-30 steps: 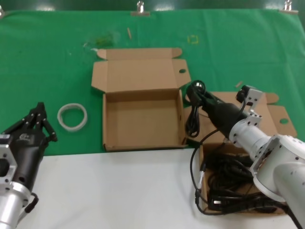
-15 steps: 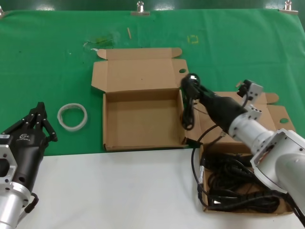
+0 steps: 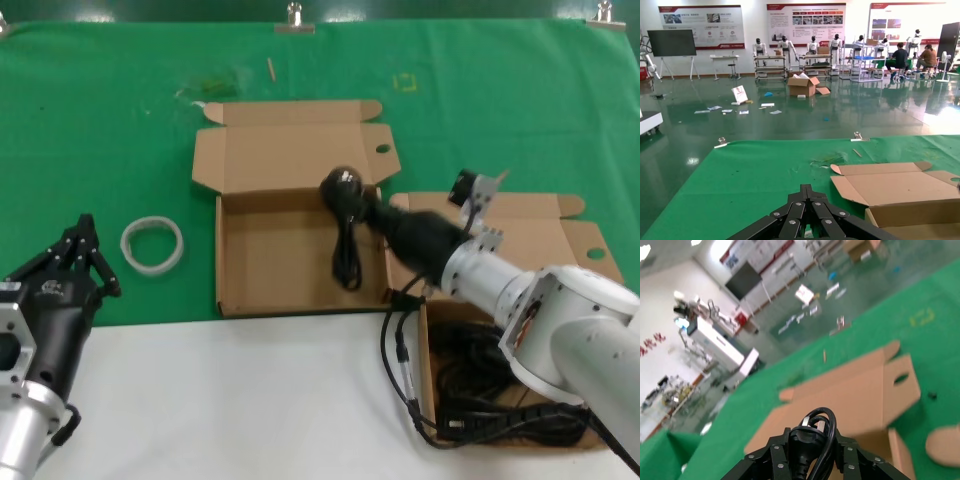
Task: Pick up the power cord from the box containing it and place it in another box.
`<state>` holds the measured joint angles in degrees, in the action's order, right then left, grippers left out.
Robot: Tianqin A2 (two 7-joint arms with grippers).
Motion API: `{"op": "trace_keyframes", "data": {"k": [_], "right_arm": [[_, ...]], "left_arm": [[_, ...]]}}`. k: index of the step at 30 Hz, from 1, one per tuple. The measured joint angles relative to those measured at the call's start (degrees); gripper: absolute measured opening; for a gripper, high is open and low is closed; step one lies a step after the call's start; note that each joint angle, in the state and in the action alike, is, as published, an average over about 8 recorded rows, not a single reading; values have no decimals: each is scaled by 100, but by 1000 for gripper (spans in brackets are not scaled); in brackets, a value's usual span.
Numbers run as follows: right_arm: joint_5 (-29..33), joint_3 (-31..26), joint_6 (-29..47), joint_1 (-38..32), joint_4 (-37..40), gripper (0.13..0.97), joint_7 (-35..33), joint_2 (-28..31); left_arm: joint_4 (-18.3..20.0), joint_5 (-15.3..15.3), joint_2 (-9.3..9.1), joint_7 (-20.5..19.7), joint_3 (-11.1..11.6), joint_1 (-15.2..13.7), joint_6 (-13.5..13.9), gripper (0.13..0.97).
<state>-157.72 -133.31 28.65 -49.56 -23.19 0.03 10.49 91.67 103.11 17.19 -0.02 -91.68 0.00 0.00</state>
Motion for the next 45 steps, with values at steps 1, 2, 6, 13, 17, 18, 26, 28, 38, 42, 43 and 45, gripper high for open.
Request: {"op": "trace_keyframes", "data": {"k": [1, 2, 6, 13, 17, 18, 26, 28, 38, 42, 43, 45], "right_arm": [[0, -84, -21, 0, -10, 308, 56, 0], [-1, -172, -43, -1, -19, 308, 115, 0], [-1, -530, -143, -12, -59, 308, 351, 0], [-1, -908, -256, -57, -117, 308, 588, 0], [-1, -987, -280, -70, -131, 322, 637, 0], [-1, -994, -283, -72, -131, 328, 640, 0], [-1, -737, -228, -96, -28, 393, 273, 0], [-1, -586, -193, -99, 13, 422, 70, 0], [23, 682, 379, 76, -164, 596, -1486, 1], [102, 1480, 986, 374, -677, 665, -2199, 2], [117, 1655, 1162, 472, -837, 685, -2359, 1], [129, 1956, 1546, 701, -1205, 727, -2644, 4]], "left_arm": [[0, 0, 0, 0, 0, 0, 0, 140], [0, 0, 0, 0, 0, 0, 0, 140], [0, 0, 0, 0, 0, 0, 0, 140], [0, 0, 0, 0, 0, 0, 0, 140], [0, 0, 0, 0, 0, 0, 0, 140], [0, 0, 0, 0, 0, 0, 0, 140], [0, 0, 0, 0, 0, 0, 0, 140], [0, 0, 0, 0, 0, 0, 0, 140], [0, 0, 0, 0, 0, 0, 0, 140], [0, 0, 0, 0, 0, 0, 0, 140], [0, 0, 0, 0, 0, 0, 0, 140], [0, 0, 0, 0, 0, 0, 0, 140]]}}
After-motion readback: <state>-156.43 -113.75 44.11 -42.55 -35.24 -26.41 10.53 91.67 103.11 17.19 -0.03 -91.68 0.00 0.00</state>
